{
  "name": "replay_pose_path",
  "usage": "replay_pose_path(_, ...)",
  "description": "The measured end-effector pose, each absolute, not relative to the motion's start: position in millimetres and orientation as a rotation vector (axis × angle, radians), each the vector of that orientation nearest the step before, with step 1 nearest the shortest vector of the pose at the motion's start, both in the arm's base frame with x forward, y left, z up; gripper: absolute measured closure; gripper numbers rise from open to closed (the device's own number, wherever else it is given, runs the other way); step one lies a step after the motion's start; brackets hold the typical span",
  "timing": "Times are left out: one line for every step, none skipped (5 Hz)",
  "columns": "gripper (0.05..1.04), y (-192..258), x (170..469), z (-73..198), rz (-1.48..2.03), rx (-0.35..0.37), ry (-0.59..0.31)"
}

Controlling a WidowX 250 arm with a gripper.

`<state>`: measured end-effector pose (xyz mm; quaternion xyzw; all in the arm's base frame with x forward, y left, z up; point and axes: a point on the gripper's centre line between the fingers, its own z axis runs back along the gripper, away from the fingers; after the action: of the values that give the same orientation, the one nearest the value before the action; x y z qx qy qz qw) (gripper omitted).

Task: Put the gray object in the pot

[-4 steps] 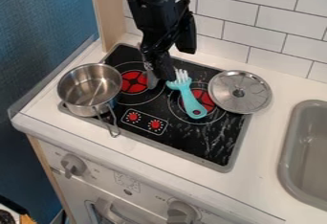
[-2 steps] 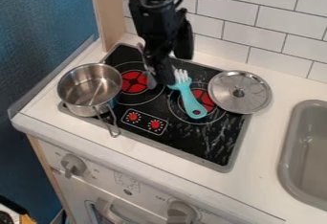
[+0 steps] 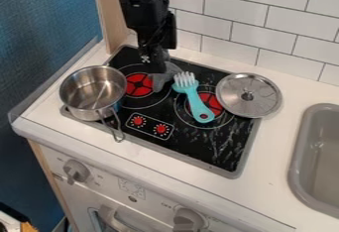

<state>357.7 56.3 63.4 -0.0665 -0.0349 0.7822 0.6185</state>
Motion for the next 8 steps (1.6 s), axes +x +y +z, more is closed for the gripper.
replay_pose_path(0.082, 74.0, 377.4, 61.2, 1.873, -0.143, -0.114)
replay_pose_path(0.083, 79.9, 393.8, 52.1, 1.909, -0.156, -0.106)
replay_pose_path(0.083, 79.4, 401.4, 38.8, 1.919, -0.144, -0.055)
replay_pose_path(0.133, 78.2, 400.6, 27.0, 1.916, -0.099, -0.022)
replay_pose_path(0.353, 75.9, 399.6, 20.8, 1.915, -0.073, -0.032)
replay_pose_path(0.594, 74.8, 399.7, 16.7, 1.906, -0.046, -0.052)
replay_pose_path(0.661, 75.4, 399.2, 16.1, 1.908, -0.043, -0.056)
replay_pose_path(0.665, 74.8, 397.3, 19.2, 1.914, -0.046, -0.056)
